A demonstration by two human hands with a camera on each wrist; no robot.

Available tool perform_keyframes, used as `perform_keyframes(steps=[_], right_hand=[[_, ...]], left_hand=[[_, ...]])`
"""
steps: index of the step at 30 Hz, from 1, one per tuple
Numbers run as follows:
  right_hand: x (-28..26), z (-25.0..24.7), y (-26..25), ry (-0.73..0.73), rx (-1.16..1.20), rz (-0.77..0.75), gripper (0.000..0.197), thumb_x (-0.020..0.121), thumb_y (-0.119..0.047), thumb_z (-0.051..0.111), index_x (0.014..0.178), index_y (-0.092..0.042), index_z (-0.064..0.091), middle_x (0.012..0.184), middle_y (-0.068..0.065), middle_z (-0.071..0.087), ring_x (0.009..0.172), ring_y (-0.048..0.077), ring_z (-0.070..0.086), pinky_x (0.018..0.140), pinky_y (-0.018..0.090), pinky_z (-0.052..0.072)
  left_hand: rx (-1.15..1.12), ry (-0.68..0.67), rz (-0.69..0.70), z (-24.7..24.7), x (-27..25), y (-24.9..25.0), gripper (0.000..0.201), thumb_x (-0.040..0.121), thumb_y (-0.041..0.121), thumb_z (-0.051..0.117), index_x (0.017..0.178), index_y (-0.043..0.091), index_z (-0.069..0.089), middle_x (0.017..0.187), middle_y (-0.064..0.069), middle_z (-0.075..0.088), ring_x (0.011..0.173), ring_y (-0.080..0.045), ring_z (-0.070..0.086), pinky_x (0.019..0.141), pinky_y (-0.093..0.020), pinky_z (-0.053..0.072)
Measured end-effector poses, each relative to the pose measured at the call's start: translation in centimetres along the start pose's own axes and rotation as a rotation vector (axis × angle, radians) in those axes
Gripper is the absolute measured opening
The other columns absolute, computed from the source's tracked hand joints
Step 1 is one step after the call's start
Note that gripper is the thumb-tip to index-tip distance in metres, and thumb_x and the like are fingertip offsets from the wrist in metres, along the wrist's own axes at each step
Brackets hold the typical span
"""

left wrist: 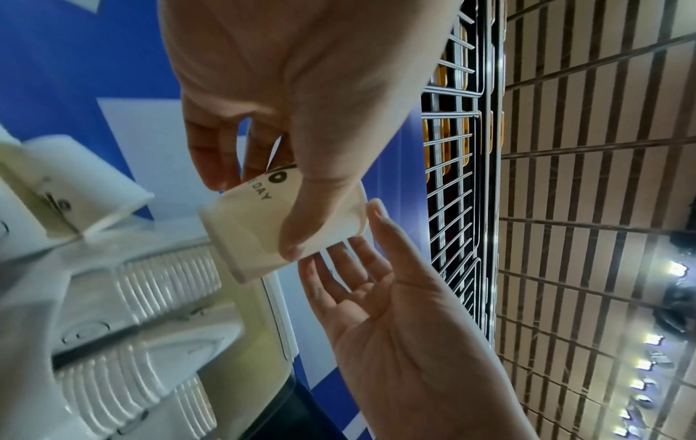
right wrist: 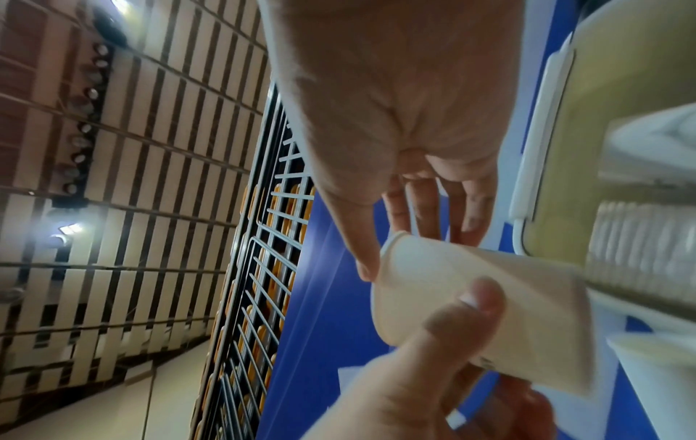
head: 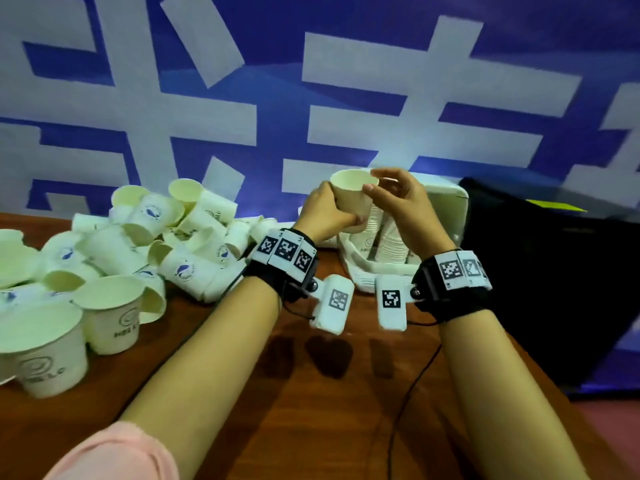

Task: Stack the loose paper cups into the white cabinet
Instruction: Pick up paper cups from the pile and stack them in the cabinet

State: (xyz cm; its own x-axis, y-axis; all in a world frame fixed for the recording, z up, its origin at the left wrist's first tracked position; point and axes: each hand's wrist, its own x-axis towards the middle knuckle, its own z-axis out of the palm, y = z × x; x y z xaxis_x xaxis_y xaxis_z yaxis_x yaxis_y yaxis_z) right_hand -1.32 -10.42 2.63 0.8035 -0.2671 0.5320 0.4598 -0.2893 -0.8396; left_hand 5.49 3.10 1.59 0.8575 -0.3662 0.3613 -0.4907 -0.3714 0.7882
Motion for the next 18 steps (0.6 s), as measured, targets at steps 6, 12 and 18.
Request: perform_keyframes(steps=[6, 12, 18], right_hand=[[3.4, -6.1, 2.2, 0.077, -0.126, 0.169, 0.058, 0.078, -0.022, 0.079, 0.127, -0.008, 0.053, 0.119, 0.011, 0.063, 0.111, 0.02, 0.063, 0.099, 0.036, 0.051], [5.1, -10.4, 4.4, 0.116, -0.15, 0.157, 0.046, 0.082, -0.007, 0.074, 0.124, -0.002, 0.057, 0.1, 0.003, 0.065, 0.092, 0.01, 0.064, 0.073, 0.015, 0.052], [4.6, -13.6, 5.5, 0.096, -0.082, 0.165, 0.043, 0.074, -0.012, 0.076, 0.114, -0.003, 0.063, 0.106, 0.012, 0.07, 0.096, 0.019, 0.069, 0.084, 0.028, 0.055]], left_hand=[[-0.135, -0.148, 0.024, 6.1, 3.8, 0.7, 0.079, 0.077, 0.033, 0.077, 0.139, 0.014, 0.031, 0.129, -0.004, 0.054, 0.118, -0.02, 0.052, 0.089, -0.029, 0.045], [-0.249, -0.225, 0.168, 9.3, 6.4, 2.5, 0.042, 0.083, 0.019, 0.072, 0.12, 0.016, 0.052, 0.113, 0.002, 0.06, 0.103, -0.013, 0.057, 0.075, -0.015, 0.045], [-0.444, -0.355, 0.192, 12.1, 7.8, 3.6, 0.031, 0.082, 0.006, 0.071, 0.094, 0.027, 0.052, 0.096, 0.005, 0.061, 0.095, -0.011, 0.059, 0.089, -0.027, 0.049]])
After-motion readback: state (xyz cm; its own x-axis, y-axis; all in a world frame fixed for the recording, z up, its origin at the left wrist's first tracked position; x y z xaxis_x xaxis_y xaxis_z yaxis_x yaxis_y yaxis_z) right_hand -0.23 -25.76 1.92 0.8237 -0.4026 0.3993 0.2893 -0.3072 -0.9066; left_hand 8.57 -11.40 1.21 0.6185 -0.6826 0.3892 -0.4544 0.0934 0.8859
